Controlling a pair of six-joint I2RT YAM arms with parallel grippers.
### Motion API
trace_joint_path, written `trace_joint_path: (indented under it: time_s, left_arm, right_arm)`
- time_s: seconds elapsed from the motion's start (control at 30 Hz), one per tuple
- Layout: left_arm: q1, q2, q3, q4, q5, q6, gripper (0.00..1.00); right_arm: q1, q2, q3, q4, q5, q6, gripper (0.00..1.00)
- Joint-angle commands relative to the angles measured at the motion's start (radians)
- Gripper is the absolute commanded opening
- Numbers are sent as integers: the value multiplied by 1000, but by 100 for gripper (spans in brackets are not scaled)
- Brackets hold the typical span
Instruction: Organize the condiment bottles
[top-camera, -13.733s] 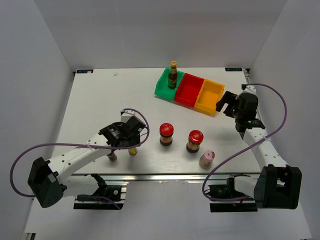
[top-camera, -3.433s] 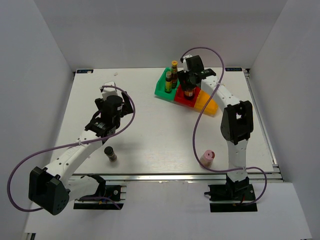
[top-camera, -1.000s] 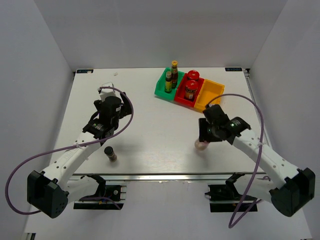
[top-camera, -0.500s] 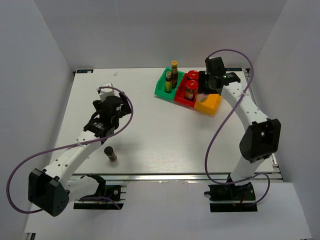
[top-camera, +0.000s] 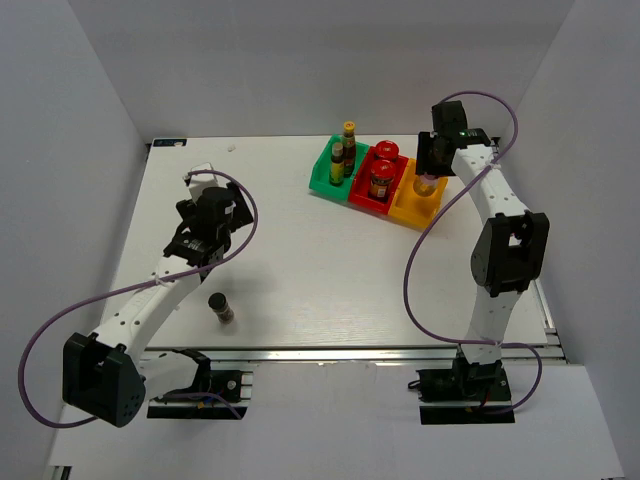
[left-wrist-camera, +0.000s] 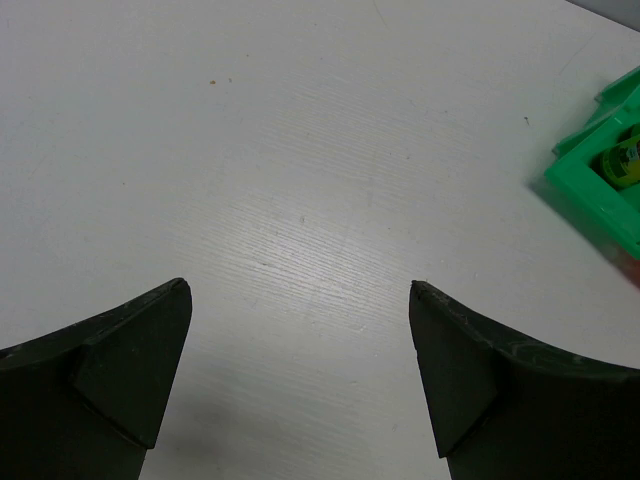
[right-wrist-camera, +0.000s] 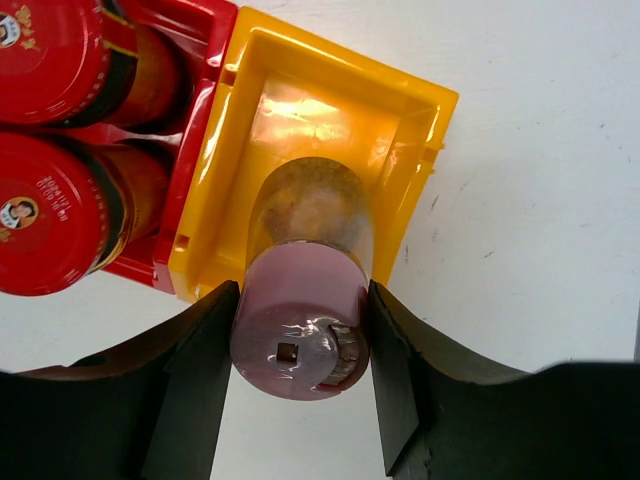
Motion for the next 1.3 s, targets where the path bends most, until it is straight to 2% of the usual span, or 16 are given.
trace_joint_path:
  time_s: [0.0,0.17,0.33,0.5,0.53,0.57,0.7,0.77,0.83,0.9,1.1,1.27]
  left_arm:
    - [13,19,31,11,20,-9,98]
    - [19,45,57,-22,31,-30,98]
    - [19,62,85,-61,67,-101,98]
    - [20,85,131,-223,15,-219,98]
    - [20,87,139,-254,-6,-236,98]
    - [20,82,145,-298,-11,-268,98]
    - [20,20,133,-375,-3,-340,98]
    - [20,-26,133,-407,-5,-357,98]
    - [20,-53,137,-473,-3,-383,98]
    - [20,-83,151,-521,17,-396,98]
    - [20,-169,156,-656,80,-413,98]
    - [20,-223,154,-745,104,-413,98]
  right_arm:
    - [-13,-5,33,42,-26,-37,19]
    - [-48,101,134,29,-86,-59,20]
    - [-54,150,150,61,-112,-62,20]
    - [-62,184,165,62,-118,-54,26]
    - [-60,190,162,64,-118,-53,29]
    - [-60,192,157,73,-110,-53,35]
    - [-62,195,134,107,-78,-37,41]
    - [-62,192,130,127,-63,-36,48]
    - [-62,195,121,134,-55,-39,61]
    - [-60,204,117,145,-52,-50,65]
    - [-62,230,130,140,-54,-63,68]
    - [-62,213,146,150,-60,-68,88]
